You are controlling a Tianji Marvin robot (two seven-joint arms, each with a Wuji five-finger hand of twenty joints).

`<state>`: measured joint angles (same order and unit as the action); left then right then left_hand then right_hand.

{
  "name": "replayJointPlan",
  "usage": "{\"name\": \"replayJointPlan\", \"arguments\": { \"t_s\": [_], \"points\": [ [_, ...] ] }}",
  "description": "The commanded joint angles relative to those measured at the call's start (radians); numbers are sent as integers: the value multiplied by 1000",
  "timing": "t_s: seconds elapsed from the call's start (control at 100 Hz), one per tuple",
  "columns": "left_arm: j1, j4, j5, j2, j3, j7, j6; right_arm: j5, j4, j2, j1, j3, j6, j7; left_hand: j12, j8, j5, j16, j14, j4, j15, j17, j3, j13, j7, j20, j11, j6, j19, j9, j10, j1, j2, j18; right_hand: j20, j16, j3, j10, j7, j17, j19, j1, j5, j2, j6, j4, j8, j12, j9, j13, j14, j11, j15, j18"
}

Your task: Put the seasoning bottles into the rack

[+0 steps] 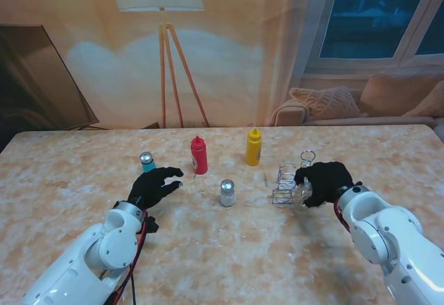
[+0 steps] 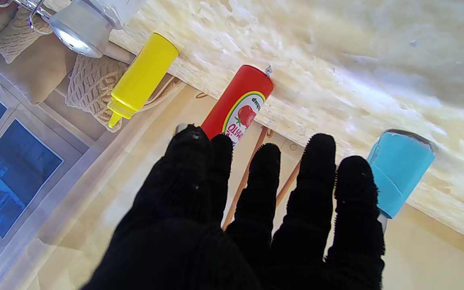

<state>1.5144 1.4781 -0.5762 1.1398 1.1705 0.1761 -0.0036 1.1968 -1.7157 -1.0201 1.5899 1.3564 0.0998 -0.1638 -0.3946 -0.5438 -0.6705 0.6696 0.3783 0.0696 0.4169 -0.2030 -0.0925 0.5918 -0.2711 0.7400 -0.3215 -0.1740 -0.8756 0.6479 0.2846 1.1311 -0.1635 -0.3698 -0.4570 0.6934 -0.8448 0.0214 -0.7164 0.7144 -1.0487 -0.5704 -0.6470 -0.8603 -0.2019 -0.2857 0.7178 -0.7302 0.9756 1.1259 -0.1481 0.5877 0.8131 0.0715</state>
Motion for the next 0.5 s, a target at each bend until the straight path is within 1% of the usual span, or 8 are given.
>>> {"name": "replayJointPlan", "arguments": {
  "t_s": [0.0,0.12,0.49],
  "points": [
    [4,5,2,2,-1,-14,1,9,9,-8,4,-10,-11,14,-9,-6,-9,25,4,1,13,9,-20,7,-12,0,-5,6,1,18,2,-13,-1,-10,-5,22,-173,122,-360,-12,-10,-118,-104,81,-230,32,75,-70,87,8,-24,139,28,-4],
    [3,4,2,2,-1,-14,1,14,24,-10,1,-19,-23,43,-9,-6,-9,26,3,2,14,9,-21,8,-12,0,-5,7,1,16,0,-13,-2,-10,-4,24,-173,122,-365,-15,-8,-118,-102,82,-231,32,77,-70,82,3,-23,141,29,0],
    [1,2,4,2,-4,-15,2,26,49,-12,-4,-35,-53,80,-10,-7,-11,26,2,2,13,8,-23,7,-12,0,-5,7,2,18,1,-15,-4,-9,-3,29,-172,121,-368,-21,-6,-119,-97,88,-237,31,77,-71,76,-5,-25,147,37,-2]
  ]
}}
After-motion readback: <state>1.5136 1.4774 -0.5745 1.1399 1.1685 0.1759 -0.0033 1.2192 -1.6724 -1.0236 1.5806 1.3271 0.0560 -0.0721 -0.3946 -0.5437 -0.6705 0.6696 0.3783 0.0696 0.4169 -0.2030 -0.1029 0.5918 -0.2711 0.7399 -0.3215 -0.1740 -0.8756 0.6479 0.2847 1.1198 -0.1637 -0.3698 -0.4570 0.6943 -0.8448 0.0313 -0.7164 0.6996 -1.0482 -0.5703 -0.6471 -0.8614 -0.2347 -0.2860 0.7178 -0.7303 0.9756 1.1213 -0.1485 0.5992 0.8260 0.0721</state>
